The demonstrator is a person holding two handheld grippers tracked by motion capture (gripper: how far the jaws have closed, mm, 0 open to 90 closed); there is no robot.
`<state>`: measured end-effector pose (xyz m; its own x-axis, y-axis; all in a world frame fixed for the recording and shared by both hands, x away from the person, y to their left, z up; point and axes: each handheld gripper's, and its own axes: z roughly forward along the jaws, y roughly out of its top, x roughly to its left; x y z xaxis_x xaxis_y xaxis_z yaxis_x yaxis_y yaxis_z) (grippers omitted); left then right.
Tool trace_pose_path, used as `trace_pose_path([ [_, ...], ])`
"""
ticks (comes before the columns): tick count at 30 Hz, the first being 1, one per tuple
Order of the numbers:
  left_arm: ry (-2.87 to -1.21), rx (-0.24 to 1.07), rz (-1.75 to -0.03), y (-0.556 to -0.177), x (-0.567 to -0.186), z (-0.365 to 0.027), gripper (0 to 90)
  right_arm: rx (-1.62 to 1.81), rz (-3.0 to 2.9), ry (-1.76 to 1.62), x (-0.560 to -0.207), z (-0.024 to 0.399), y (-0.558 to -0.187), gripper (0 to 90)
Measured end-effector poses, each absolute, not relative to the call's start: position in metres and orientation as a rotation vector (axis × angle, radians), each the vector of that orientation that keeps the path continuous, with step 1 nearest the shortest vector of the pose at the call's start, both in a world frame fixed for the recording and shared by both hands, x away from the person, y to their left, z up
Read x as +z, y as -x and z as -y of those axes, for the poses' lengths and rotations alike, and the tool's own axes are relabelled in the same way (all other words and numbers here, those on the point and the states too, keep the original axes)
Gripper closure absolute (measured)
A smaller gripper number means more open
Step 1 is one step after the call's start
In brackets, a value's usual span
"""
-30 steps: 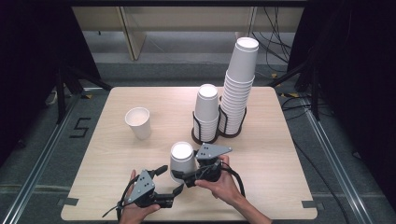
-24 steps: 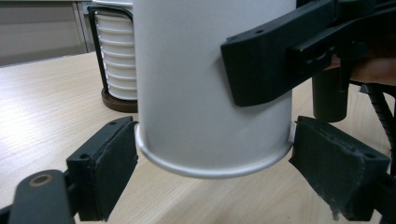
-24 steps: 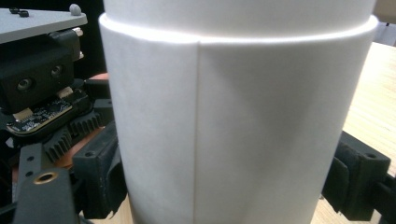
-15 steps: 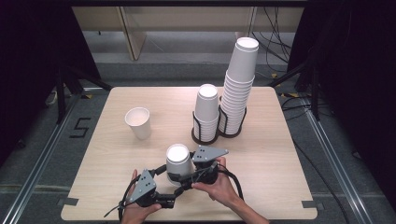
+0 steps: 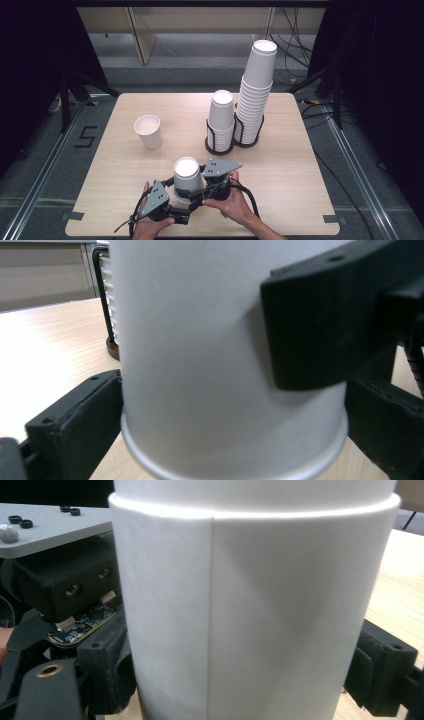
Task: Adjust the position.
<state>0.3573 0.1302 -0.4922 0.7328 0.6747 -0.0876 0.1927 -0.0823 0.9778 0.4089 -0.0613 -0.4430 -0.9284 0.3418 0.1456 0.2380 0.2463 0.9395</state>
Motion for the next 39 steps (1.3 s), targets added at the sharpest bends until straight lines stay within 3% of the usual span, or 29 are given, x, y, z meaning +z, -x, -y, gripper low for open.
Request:
trace_pose_path([
  [9,-1.612,0.447,-0.733,-0.359,-0.493,-0.128,0.0,1.795,-2.410,-0.544,-0.444,0.059,-0.408,16.2],
  [17,-1.676,0.472,-0.685,-0.358,-0.488,-0.130,5.5,1.805,-2.432,-0.581,-0.440,0.063,-0.412,13.3],
  [29,-1.769,0.482,-0.615,-0.357,-0.490,-0.129,6.4,1.727,-2.495,-0.572,-0.402,0.082,-0.413,16.9],
  [39,-1.780,0.473,-0.602,-0.358,-0.492,-0.128,4.9,1.740,-2.580,-0.649,-0.404,0.087,-0.420,24.4],
])
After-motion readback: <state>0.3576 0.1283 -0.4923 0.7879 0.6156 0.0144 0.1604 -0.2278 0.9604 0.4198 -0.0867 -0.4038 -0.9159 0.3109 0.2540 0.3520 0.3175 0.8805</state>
